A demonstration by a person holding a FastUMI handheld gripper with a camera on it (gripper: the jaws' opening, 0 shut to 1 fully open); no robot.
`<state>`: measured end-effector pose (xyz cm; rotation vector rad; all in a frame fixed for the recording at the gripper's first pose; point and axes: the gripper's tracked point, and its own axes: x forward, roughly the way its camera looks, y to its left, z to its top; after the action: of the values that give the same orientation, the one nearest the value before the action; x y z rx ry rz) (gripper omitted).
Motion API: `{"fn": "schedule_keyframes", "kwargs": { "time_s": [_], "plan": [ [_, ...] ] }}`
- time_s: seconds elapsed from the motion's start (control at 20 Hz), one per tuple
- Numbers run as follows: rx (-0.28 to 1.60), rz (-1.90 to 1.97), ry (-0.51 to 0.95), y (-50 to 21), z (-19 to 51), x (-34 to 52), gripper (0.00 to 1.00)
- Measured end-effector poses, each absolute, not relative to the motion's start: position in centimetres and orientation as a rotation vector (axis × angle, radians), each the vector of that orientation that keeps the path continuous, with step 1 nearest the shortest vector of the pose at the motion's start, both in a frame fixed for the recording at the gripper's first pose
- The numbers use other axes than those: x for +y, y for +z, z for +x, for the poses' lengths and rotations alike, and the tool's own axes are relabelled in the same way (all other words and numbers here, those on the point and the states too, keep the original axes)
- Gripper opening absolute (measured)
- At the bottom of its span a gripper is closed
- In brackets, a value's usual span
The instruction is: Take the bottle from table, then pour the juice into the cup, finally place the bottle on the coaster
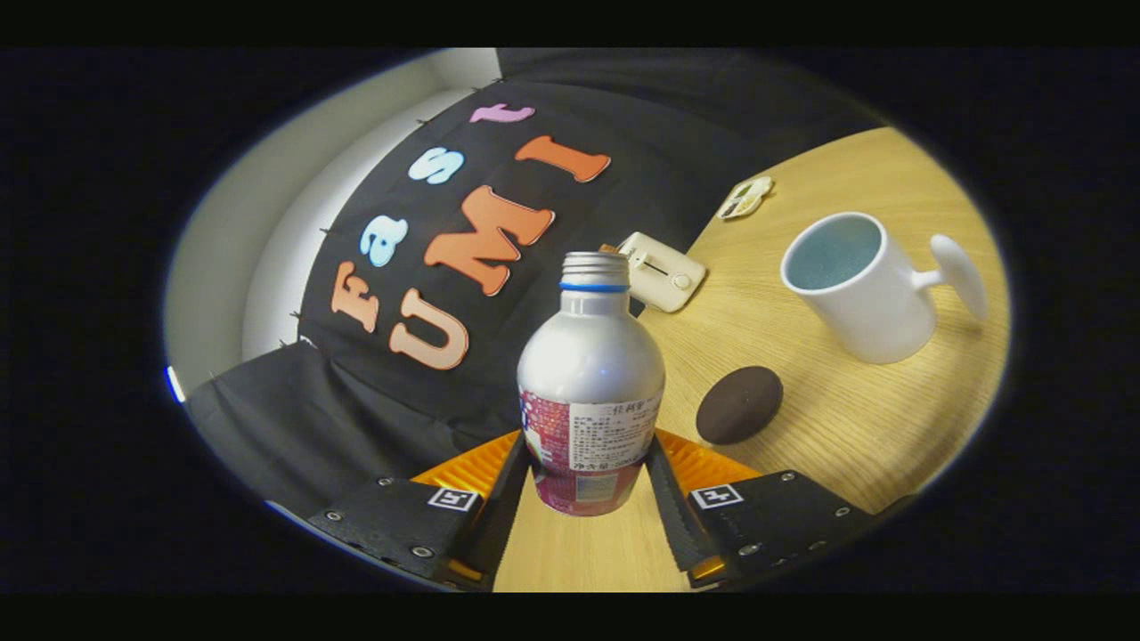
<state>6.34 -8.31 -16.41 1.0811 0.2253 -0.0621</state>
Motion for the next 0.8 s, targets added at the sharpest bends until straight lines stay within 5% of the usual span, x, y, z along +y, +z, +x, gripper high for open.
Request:
{"fn": "schedule_keyframes", "kwargs": {
  "time_s": [0.8],
  "plan": [
    [0.150,1.498,-0.109,-14.9,6.7,-10.9,0.71]
  ]
}}
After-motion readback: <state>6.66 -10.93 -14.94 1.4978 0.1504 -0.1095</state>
